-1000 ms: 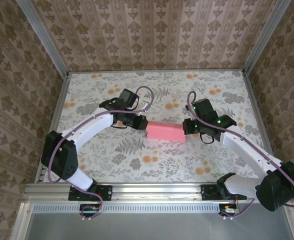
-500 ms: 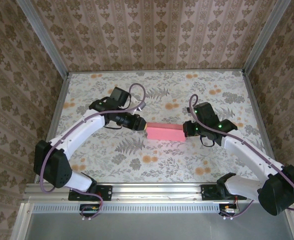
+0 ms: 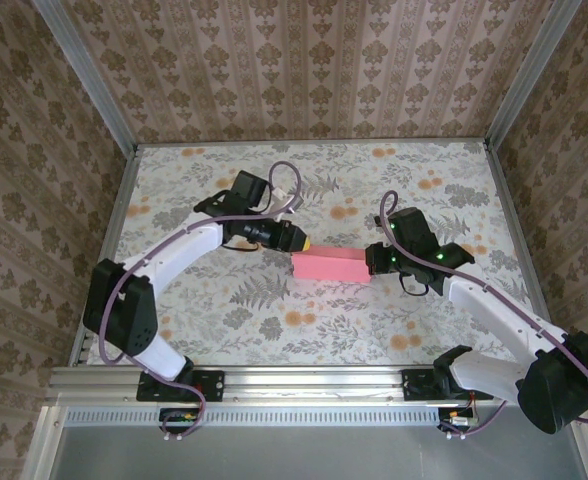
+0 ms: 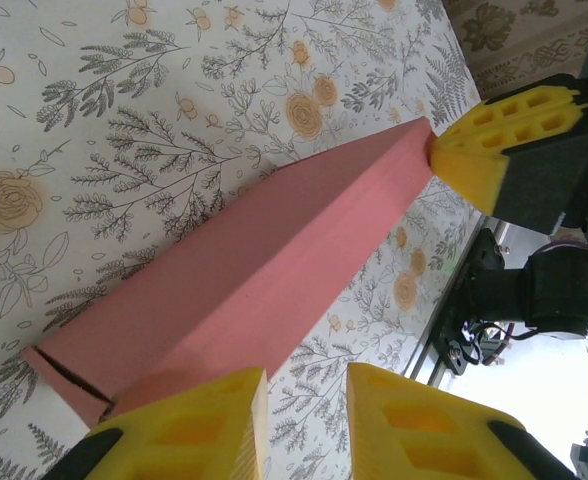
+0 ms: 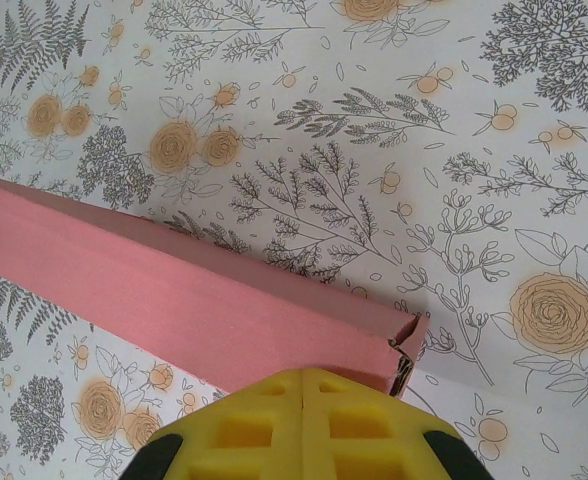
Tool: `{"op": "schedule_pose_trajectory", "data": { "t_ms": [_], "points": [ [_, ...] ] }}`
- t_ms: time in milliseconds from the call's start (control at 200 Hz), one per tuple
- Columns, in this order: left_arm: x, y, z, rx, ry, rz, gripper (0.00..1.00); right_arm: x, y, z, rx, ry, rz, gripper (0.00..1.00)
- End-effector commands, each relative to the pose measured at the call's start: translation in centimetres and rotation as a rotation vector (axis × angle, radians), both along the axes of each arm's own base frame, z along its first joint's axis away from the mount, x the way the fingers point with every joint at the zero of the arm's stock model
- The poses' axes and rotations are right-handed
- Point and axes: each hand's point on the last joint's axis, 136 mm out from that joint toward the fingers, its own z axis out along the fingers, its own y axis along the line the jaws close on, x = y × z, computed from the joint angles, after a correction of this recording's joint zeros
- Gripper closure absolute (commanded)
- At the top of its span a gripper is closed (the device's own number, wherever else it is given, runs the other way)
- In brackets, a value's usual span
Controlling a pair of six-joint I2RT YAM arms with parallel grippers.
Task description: Fold the paper box
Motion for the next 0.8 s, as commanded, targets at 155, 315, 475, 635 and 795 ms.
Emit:
{"op": "schedule_pose_trajectory", "data": {
  "t_ms": [155,315,475,635,795],
  "points": [
    [-0.5,0.1,-2.2,0.012,0.031,-0.022,0.78,-1.2,-0.3,-1.1,-0.006,0.058,0.002,0.94],
    [-0.9,0.6,-3.4,0.042,0.027,-0.029,0.79,-1.0,-0.2,-0.7,-0.002,0.052,0.005,0.94],
    [-1.1,1.0,-4.6,0.067,0.025,-0.03,0.82,-0.4,0.6,1.2,0.053,0.02,0.024,0.95],
    [-1.1,1.1,-5.1,0.073,0.029,-0.03,0.83,0.5,0.9,3.6,0.123,-0.017,0.043,0.95],
    [-1.0,1.2,-5.3,0.082,0.024,-0.029,0.83,0.9,0.7,4.5,0.189,-0.022,0.055,0.96]
  ]
}}
